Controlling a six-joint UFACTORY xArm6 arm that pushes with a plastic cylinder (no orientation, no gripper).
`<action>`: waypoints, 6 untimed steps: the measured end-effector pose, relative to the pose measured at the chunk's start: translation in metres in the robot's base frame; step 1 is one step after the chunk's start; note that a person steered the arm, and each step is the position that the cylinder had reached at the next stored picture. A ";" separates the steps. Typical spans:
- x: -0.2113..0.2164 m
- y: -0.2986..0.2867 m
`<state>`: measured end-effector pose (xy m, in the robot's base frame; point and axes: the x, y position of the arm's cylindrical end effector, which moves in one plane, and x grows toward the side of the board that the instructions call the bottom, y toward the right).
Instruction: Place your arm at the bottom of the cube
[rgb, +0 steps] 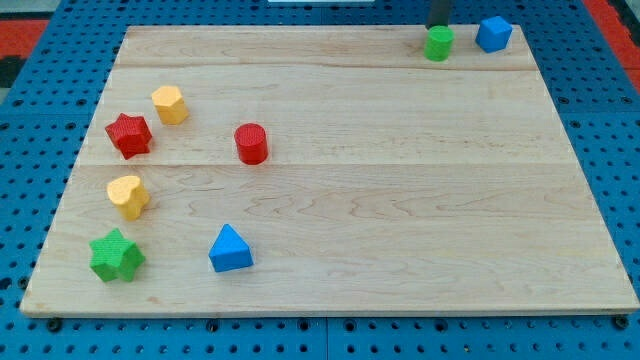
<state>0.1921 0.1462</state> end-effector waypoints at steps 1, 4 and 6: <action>0.009 -0.071; 0.187 -0.057; 0.154 0.140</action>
